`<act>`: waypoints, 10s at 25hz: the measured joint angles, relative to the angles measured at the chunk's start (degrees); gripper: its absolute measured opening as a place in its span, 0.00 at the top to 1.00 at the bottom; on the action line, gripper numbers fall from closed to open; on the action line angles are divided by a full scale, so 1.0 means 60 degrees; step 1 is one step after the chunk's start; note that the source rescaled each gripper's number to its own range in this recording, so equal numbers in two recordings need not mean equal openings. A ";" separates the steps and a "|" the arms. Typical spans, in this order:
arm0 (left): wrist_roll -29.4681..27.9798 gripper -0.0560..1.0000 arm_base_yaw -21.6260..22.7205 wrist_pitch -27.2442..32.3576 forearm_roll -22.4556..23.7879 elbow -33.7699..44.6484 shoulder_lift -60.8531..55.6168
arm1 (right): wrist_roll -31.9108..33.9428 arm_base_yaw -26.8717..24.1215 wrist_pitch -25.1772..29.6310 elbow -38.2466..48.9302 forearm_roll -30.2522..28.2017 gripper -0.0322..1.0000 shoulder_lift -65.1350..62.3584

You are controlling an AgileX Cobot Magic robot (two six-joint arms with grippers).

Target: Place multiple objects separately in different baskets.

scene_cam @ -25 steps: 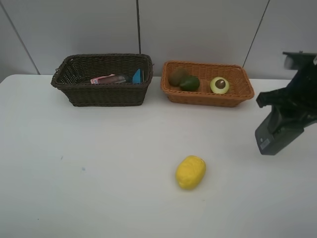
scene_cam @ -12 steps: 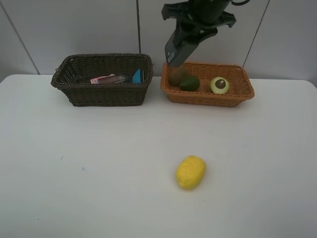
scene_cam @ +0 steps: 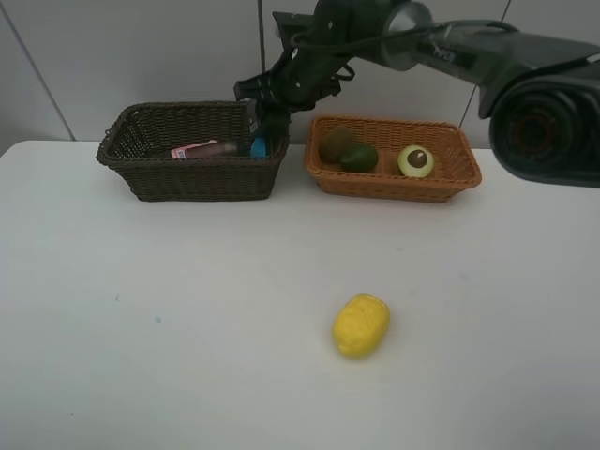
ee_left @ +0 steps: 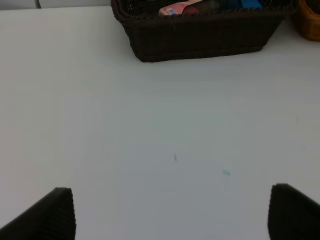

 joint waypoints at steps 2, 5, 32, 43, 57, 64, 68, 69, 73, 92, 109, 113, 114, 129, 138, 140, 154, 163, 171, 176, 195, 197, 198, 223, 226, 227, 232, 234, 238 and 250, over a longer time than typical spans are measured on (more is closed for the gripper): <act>0.0000 0.00 0.0000 0.0000 0.0000 0.0000 0.0000 | -0.0007 0.0001 -0.0285 -0.0038 -0.0178 0.97 0.0040; 0.0000 0.00 0.0000 0.0000 0.0000 0.0000 0.0000 | -0.0025 0.0020 -0.0728 -0.0038 -0.0596 0.97 0.0157; 0.0000 0.00 -0.0227 0.0000 -0.0009 0.0000 0.0000 | 0.0469 0.0576 0.5142 -0.0046 -0.0994 0.00 -0.3617; 0.0000 0.00 -0.0227 0.0000 -0.0009 0.0000 0.0000 | 0.1114 0.0643 0.5102 0.5547 -0.0223 0.00 -0.7160; 0.0000 0.00 -0.0227 0.0000 -0.0009 0.0000 0.0000 | 0.3576 0.1650 0.1510 1.2483 0.0890 0.00 -0.8196; 0.0000 0.00 -0.0227 0.0000 -0.0009 0.0000 0.0000 | 0.5611 0.1650 0.0600 1.2675 0.0510 0.00 -0.8196; 0.0000 0.00 -0.0227 0.0000 -0.0009 0.0000 0.0000 | 0.7084 0.1650 0.1114 1.2675 -0.0479 0.00 -0.7851; 0.0000 0.00 -0.0227 0.0000 -0.0009 0.0000 0.0000 | 0.7290 0.1650 0.1197 1.2675 -0.0596 0.00 -0.7728; 0.0000 0.00 -0.0227 0.0000 -0.0009 0.0000 0.0000 | 0.7645 0.1650 0.0641 1.2675 -0.0374 0.00 -0.7552; 0.0000 0.00 -0.0227 0.0000 -0.0009 0.0000 0.0000 | 0.7828 0.1642 0.0070 1.2675 0.1561 0.00 -0.6081; 0.0000 0.00 -0.0227 0.0000 -0.0009 0.0000 0.0000 | 0.7828 0.1642 -0.0096 1.2675 0.1592 0.48 -0.5526; 0.0000 0.00 -0.0227 0.0000 -0.0009 0.0000 0.0000 | 0.7444 0.1642 -0.0096 1.2675 0.1592 0.48 -0.5538; 0.0000 0.00 -0.0227 0.0000 -0.0009 0.0000 0.0000 | 0.7364 0.1642 -0.0096 1.2675 0.1592 0.48 -0.5591; 0.0000 0.00 -0.0227 0.0000 -0.0009 0.0000 0.0000 | 0.3535 -0.1354 0.1985 0.8415 -0.1279 0.48 -0.6574; 0.0000 0.00 -0.0227 0.0000 -0.0009 0.0000 0.0000 | 0.1244 -0.3203 -0.0360 0.7889 -0.2014 0.48 -0.4584; 0.0000 0.00 -0.0227 0.0000 -0.0009 0.0000 0.0000 | 0.1182 -0.3369 -0.0725 0.7889 -0.2057 0.48 -0.4399; 0.0000 0.00 -0.0227 0.0000 -0.0009 0.0000 0.0000 | 0.1029 -0.3450 -0.0884 0.7878 -0.3071 0.03 -0.4151; 0.0000 0.00 -0.0227 0.0000 -0.0009 0.0000 0.0000 | 0.1029 -0.3499 0.0325 0.7909 -0.3081 0.00 -0.5669; 0.0000 0.00 -0.0227 0.0000 -0.0009 0.0000 0.0000 | 0.1329 -0.5046 0.1709 0.9272 -0.3255 0.00 -0.9207; 0.0000 0.00 -0.0227 0.0000 -0.0009 0.0000 0.0000 | 0.1361 -0.5857 0.1981 1.1395 -0.3309 0.00 -1.2474; 0.0000 0.00 -0.0227 0.0000 -0.0009 0.0000 0.0000 | 0.1032 -0.5772 0.3758 1.4757 -0.1905 0.00 -2.3209; 0.0000 0.00 -0.0227 0.0000 -0.0009 0.0000 0.0000 | 0.1001 -0.5772 0.3819 1.4757 -0.1970 0.00 -2.3704; 0.0000 0.00 -0.0227 0.0000 -0.0009 0.0000 0.0000 | 0.1003 -0.5772 0.3829 1.4757 -0.2001 0.00 -2.3848; 0.0000 0.00 -0.0227 0.0000 -0.0009 0.0000 0.0000 | 0.0966 -0.5772 0.3878 1.6613 -0.1838 0.00 -2.3897; 0.0000 0.00 -0.0227 0.0000 -0.0009 0.0000 0.0000 | 0.0828 -0.5772 0.3782 1.6693 -0.1682 0.00 -2.3897; 0.0000 0.00 -0.0227 0.0000 -0.0009 0.0000 0.0000 | 0.0710 -0.5772 0.3771 1.6691 -0.1612 0.00 -2.3897; 0.0000 0.00 -0.0227 0.0000 -0.0009 0.0000 0.0000 | 0.0138 -0.5772 0.3740 1.6723 -0.1236 0.00 -2.3897; 0.0000 0.00 -0.0227 0.0000 -0.0009 0.0000 0.0000 | 0.0100 -0.5772 0.3716 1.6723 -0.1216 0.00 -2.3897; 0.0000 0.00 -0.0227 0.0000 -0.0009 0.0000 0.0000 | 0.0072 -0.5772 0.3716 1.6723 -0.1207 0.00 -2.3897; 0.0000 0.00 -0.0227 0.0000 -0.0009 0.0000 0.0000 | 0.0044 -0.5772 0.3708 1.6723 -0.1207 0.00 -2.3897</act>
